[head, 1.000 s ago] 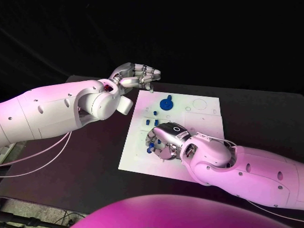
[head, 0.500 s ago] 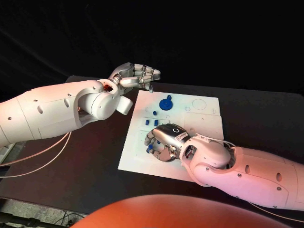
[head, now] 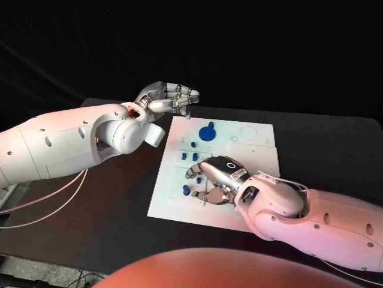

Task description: Assemble the parts on the task board

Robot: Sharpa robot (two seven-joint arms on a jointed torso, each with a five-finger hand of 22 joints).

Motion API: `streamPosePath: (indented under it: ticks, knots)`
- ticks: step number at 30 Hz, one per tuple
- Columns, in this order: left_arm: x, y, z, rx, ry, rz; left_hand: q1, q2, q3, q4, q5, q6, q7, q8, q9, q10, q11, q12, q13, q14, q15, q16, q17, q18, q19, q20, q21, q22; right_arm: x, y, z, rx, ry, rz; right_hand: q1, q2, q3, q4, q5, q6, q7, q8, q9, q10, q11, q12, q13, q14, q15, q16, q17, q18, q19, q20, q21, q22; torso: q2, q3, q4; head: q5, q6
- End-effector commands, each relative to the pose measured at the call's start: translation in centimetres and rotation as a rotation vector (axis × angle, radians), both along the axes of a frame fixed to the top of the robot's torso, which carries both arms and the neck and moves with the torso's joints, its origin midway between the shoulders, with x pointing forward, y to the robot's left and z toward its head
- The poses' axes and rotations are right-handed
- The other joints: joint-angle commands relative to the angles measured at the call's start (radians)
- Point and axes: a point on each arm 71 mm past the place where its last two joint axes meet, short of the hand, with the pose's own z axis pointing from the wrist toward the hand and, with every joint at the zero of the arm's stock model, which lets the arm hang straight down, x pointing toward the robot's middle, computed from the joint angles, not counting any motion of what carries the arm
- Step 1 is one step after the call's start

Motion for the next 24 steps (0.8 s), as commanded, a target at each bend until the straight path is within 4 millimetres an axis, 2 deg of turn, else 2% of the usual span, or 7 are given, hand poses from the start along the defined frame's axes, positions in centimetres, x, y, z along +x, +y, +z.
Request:
streamPosePath:
  ticks: [1,7,12,15,17,21,24]
  knots:
    - [0.0,-0.2,0.0,-0.005,-0.002,-0.016,-0.002,0.005,0.007,0.000,0.002,-0.009,0.001,0.003,0.001,-0.005,0.000,0.002,-0.001,-0.004,0.003,0.001,-0.001,0.009,0.004,0.006,-0.002,-0.001,0.3,-1.2,1.6,0.087,-0.020,-0.035,0.006,0.010,-0.019,0.009,0.005,0.002,0.003,-0.005,-0.004,-0.001,-0.001,0.013,0.000,0.018,0.008,-0.010,-0.012,0.019,-0.007,0.001,-0.008,0.005,-0.004,0.0010,-0.0054,-0.011,0.005]
    - [-0.1,-0.1,-0.3,-0.002,0.005,-0.016,-0.002,0.005,0.007,0.000,0.002,-0.009,0.001,0.003,0.001,-0.005,0.000,0.002,-0.001,-0.004,0.003,0.001,-0.001,0.009,0.004,0.006,-0.002,-0.001,2.1,-6.0,3.4,0.124,0.114,-0.195,-0.015,0.021,-0.007,0.039,0.009,0.054,-0.003,0.012,-0.007,0.137,-0.022,0.086,0.024,0.039,-0.007,0.018,0.051,0.005,0.032,-0.010,0.081,0.032,-0.010,0.0009,-0.0114,-0.051,0.010]
    - [-0.2,0.1,-0.5,0.001,0.010,-0.015,-0.003,0.005,0.006,0.000,0.002,-0.010,0.001,0.004,0.001,-0.005,0.000,0.002,-0.001,-0.004,0.003,0.001,-0.001,0.009,0.004,0.006,-0.002,-0.001,3.5,-11.9,4.1,0.093,0.248,-0.375,-0.082,-0.018,0.000,0.092,0.025,0.085,-0.042,0.034,0.014,0.320,-0.070,0.150,0.081,0.058,-0.047,0.053,0.122,-0.010,0.069,-0.044,0.188,0.072,-0.015,-0.0021,-0.0208,-0.089,0.011]
    - [-0.3,0.1,-0.6,0.002,0.013,-0.016,-0.003,0.005,0.006,0.000,0.002,-0.010,0.001,0.004,0.001,-0.005,0.000,0.002,-0.001,-0.004,0.003,0.001,-0.001,0.009,0.004,0.006,-0.002,-0.001,3.5,-14.5,3.8,0.073,0.333,-0.447,-0.142,-0.027,-0.077,0.166,0.034,0.071,-0.056,0.045,0.048,0.373,-0.088,0.219,0.164,0.059,-0.063,0.057,0.126,-0.015,0.078,-0.062,0.213,0.085,-0.016,-0.0018,-0.0245,-0.104,0.009]
    - [-0.3,0.1,-0.6,0.001,0.014,-0.018,-0.003,0.005,0.006,0.000,0.002,-0.010,0.001,0.004,0.001,-0.005,0.000,0.002,-0.001,-0.004,0.003,0.001,-0.001,0.009,0.004,0.006,-0.002,-0.001,3.2,-15.5,3.6,0.057,0.358,-0.472,-0.090,-0.010,-0.193,0.225,0.060,0.048,-0.061,0.066,0.112,0.332,-0.107,0.337,0.323,0.061,-0.074,0.063,0.136,-0.019,0.083,-0.071,0.228,0.098,-0.015,-0.0018,-0.0247,-0.113,0.008]
    - [-0.4,-0.1,-0.7,-0.001,0.017,-0.023,-0.003,0.005,0.006,0.000,0.002,-0.010,0.001,0.004,0.001,-0.005,0.000,0.002,-0.001,-0.004,0.003,0.001,-0.001,0.009,0.004,0.006,-0.002,-0.001,2.3,-17.2,3.1,0.005,0.372,-0.514,-0.065,0.007,-0.228,0.260,0.043,0.054,-0.070,0.083,0.148,0.326,-0.103,0.409,0.411,0.066,-0.077,0.070,0.154,-0.021,0.089,-0.074,0.246,0.106,-0.015,-0.0016,-0.0262,-0.128,0.009]
    - [-0.5,-0.1,-0.7,-0.002,0.018,-0.027,-0.003,0.005,0.006,0.000,0.002,-0.010,0.001,0.004,0.001,-0.005,0.000,0.002,-0.001,-0.004,0.003,0.001,-0.001,0.009,0.004,0.006,-0.002,-0.001,1.8,-18.0,2.7,-0.039,0.357,-0.538,-0.062,0.025,-0.282,0.263,0.046,0.053,-0.078,0.099,0.198,0.344,-0.111,0.654,0.674,0.076,-0.082,0.090,0.202,-0.029,0.103,-0.079,0.291,0.124,-0.016,-0.0030,-0.0257,-0.136,0.007]
